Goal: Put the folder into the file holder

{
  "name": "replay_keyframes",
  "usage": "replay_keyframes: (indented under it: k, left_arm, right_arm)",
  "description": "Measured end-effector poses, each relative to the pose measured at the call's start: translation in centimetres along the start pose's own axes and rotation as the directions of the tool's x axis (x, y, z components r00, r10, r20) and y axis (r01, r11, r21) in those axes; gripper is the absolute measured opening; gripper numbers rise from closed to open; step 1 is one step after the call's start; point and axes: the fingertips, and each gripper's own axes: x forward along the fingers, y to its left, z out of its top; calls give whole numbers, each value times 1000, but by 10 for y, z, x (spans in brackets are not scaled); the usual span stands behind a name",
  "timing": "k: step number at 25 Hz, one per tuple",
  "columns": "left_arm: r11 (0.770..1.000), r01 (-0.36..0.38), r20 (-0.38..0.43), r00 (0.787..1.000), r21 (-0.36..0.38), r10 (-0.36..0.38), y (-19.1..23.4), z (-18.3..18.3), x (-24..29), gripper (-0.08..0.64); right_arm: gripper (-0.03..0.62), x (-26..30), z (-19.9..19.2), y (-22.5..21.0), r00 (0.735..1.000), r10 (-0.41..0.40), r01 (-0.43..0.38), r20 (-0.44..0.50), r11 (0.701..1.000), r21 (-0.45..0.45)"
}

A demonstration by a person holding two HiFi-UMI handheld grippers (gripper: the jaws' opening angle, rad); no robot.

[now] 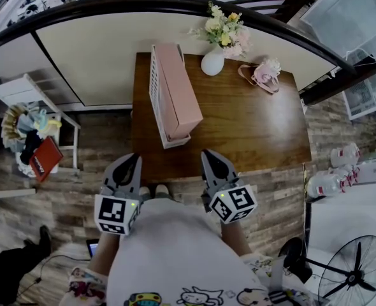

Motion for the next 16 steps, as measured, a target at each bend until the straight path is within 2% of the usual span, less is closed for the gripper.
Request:
replay_keyframes:
  k: [8, 16]
  left_arm:
    - [1000, -11, -7, 1000, 16, 11, 5, 2, -2, 14]
    - [998, 21, -9, 1000, 58, -20, 10, 6, 7, 14]
  right_arm:
    - [0, -5, 1, -3, 1000, -4, 4, -1, 1000, -1]
    - [0, -14, 8, -17, 998, -53, 53, 30, 999, -1]
